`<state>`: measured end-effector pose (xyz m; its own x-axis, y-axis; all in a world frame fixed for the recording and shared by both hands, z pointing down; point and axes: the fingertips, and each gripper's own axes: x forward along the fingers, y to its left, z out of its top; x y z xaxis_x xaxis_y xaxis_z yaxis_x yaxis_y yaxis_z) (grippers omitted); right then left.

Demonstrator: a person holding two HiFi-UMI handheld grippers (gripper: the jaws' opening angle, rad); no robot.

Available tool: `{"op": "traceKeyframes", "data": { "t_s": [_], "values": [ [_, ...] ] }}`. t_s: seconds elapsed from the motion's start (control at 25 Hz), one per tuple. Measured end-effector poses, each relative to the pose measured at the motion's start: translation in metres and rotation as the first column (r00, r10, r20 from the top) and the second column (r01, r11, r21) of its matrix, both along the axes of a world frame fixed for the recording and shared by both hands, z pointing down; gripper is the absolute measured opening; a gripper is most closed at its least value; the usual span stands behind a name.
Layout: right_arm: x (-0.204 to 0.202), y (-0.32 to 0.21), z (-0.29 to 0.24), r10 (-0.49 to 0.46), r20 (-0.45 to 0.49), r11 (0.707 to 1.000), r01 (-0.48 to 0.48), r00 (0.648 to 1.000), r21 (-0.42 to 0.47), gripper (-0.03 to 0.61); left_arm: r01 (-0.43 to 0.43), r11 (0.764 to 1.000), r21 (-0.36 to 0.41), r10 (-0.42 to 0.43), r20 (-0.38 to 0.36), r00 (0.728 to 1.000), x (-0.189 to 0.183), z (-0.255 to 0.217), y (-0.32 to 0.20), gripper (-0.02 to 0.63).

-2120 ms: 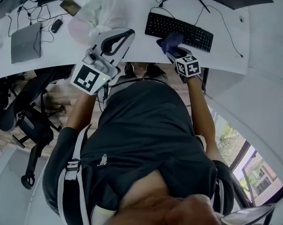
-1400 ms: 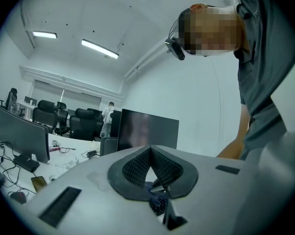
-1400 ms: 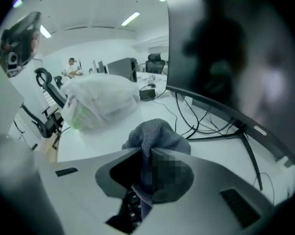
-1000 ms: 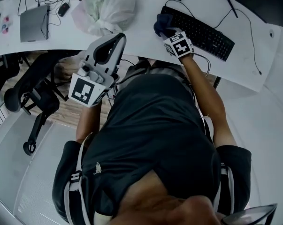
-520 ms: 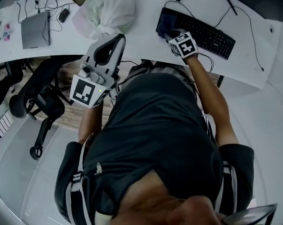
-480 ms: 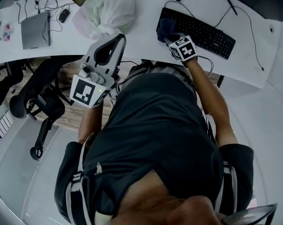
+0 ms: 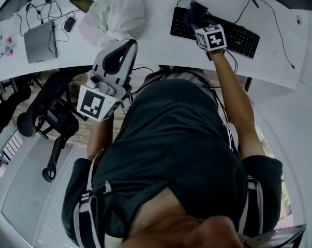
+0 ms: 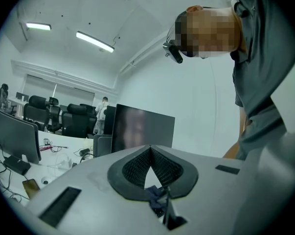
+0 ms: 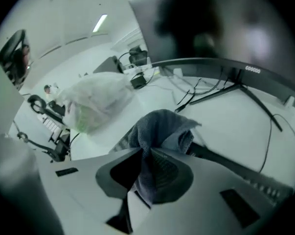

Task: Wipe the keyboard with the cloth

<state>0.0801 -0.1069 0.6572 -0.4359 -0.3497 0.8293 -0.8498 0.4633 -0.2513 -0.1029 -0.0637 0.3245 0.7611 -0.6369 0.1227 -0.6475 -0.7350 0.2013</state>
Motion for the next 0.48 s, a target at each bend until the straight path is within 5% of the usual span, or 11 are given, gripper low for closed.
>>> {"op": "traceKeyframes", "data": {
  "t_s": [0.16,0.36,0.48],
  "values": [
    [-0.024,0.074,0.013,-0.055,0.059,0.997,0.058,0.997,-0.056,0.054,-0.004,1.000,-0.013,0.004,-0.007,1.000,0.000,0.003,0.002,0.005],
    [0.014,-0.004,0.000,0.044,-0.001,0.996,-0.044,0.999,0.072,0.054,-0.026,1.000,-0.015,0.026,0.001,1.000,0.009,0.005,0.005,0.005],
    [0.030,-0.034,-0.003,0.121,0.029,0.991,-0.122,0.992,0.050,0.054,-0.040,0.999,-0.001,0.040,0.002,0.999,0.019,0.001,0.007,0.005]
  ]
}}
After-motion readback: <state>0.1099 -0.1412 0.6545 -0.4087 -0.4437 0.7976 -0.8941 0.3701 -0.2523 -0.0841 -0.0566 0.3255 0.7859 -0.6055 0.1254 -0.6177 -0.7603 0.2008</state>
